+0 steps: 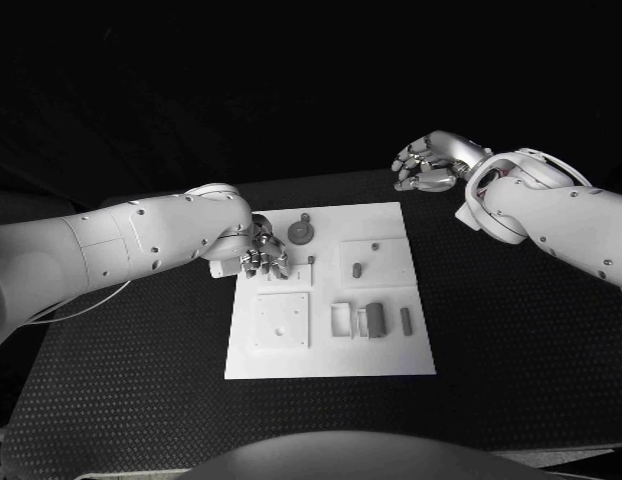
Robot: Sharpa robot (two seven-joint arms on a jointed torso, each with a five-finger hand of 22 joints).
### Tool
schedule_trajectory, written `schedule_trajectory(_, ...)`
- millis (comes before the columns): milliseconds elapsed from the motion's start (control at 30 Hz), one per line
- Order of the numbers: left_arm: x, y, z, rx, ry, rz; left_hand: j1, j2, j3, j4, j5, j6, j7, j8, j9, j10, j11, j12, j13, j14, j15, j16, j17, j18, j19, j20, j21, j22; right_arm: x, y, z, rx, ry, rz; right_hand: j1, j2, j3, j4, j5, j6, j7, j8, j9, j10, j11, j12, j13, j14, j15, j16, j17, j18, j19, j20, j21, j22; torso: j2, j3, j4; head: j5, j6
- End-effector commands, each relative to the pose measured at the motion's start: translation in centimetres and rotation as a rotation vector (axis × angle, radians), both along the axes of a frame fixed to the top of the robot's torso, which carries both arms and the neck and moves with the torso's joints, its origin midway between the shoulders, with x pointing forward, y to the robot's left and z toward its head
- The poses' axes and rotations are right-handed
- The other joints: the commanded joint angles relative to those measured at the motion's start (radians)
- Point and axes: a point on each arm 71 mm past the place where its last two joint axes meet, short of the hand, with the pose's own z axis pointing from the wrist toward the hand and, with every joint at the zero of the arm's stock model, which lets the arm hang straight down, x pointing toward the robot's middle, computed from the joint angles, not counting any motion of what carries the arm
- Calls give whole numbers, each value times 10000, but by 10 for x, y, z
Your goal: Assemble the parts on the task board
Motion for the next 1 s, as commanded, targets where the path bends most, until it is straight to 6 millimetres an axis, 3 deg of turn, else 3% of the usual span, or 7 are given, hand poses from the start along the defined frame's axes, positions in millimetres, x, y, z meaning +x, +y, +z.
schedule_trajectory(33,0,-2,-1,88,71,-157,17,118,-4,-8,34,925,-357,3,3203,-2,-74,43,17,-126,-212,68,-15,-7,133,-112,38,233,-1,2,0,-8,80,140,81,22,-11,-36,59,-196,246,31,13,104,72,-47,4,-57,0,20,-15,426,1,-45,32,189,10,-1,5,-6,-19)
schedule_trajectory(1000,1,-3,-3,247,-264,-248,-36,118,-18,-1,35,981,-375,-33,3257,6,-93,112,22,-143,-240,203,-115,-22,146,-145,102,232,-2,3,0,-10,130,209,69,42,-26,-34,59,-199,247,33,14,107,75,-56,5,-59,3,21,-21,426,-3,-39,32,188,3,-3,13,-55,-109)
